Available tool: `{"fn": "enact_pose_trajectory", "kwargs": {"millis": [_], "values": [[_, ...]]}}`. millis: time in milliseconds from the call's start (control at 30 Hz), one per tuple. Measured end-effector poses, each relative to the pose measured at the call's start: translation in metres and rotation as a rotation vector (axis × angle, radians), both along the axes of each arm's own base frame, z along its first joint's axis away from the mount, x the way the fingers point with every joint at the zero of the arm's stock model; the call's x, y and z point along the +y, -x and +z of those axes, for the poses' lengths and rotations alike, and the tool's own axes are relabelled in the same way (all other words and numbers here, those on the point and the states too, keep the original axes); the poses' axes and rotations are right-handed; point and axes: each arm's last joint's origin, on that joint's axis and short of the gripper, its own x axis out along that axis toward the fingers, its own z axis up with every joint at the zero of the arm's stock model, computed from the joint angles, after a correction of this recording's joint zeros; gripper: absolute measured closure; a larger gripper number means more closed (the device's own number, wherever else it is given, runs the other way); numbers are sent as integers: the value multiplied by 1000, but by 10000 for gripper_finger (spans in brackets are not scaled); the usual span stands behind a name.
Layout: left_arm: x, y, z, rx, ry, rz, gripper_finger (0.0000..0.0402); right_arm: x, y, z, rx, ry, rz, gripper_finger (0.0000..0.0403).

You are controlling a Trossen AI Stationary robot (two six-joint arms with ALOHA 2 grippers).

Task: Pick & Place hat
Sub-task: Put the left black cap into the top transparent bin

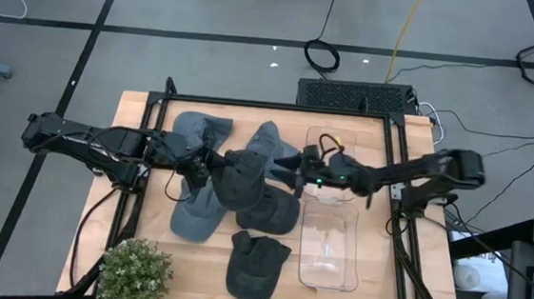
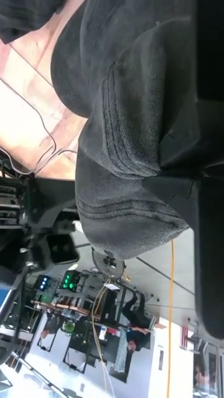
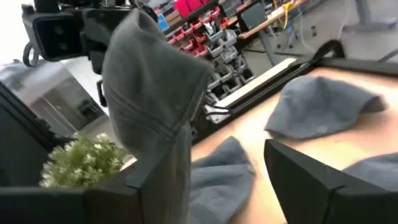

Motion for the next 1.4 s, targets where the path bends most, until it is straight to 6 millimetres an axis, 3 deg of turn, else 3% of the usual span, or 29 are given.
{"fn": "enact_pose_trajectory", "kwargs": {"millis": [133,233,367,633,800,1000,1167,1400], "values": [[0,0,0,-1,0,0,393,0,-11,-19,-20,-69,13,168],[0,0,0,-1,1,0,391,3,-17,-20,-95,-107,101,174],[0,0,0,-3,-4,-2,395,12,-31,-30,-70,-107,135,175],[0,0,0,-5,19,8,395,17,-60,-23,-109,-52,177,177],[0,0,0,-4,30,13,393,18,-60,-20,-127,-14,201,232],[0,0,0,-8,56,26,382,20,-59,-18,-144,55,275,384],[0,0,1,-38,204,92,357,22,-59,-17,-145,78,287,398],[0,11,5,-49,336,115,332,25,-46,10,-100,137,307,400]]}}
